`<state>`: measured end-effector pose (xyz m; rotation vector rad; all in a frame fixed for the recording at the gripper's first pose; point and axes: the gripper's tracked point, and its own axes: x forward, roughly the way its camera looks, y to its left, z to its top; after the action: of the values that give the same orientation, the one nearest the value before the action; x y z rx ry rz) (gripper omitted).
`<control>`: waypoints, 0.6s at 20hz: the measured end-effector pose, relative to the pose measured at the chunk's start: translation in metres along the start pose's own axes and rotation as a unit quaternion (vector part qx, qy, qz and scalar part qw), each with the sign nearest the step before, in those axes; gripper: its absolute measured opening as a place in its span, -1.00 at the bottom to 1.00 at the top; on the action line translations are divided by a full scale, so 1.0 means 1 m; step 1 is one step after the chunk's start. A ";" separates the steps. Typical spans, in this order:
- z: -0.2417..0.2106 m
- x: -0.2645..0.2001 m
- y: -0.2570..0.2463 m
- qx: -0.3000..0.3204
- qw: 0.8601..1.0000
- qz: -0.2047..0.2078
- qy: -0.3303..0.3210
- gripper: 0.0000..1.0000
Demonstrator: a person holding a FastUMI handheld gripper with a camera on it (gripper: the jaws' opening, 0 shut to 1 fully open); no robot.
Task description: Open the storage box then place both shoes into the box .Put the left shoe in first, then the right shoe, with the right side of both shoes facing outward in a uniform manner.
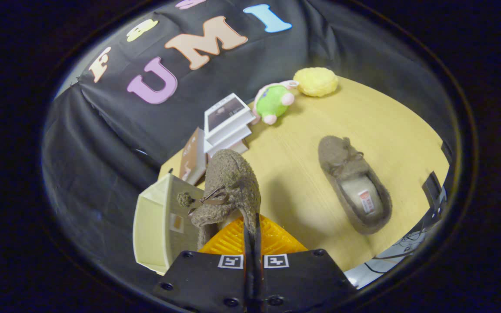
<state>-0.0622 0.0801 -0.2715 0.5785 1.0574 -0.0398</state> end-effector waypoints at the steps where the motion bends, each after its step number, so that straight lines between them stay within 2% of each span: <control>1: 0.004 -0.005 0.016 -0.001 1.000 0.010 -0.006 -0.93; 7: -0.006 -0.004 0.113 -0.012 0.997 0.070 0.005 -0.93; 12: -0.044 0.020 0.168 -0.031 0.995 0.087 0.036 -0.93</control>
<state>-0.0377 0.2483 -0.2315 0.6168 1.0713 0.1680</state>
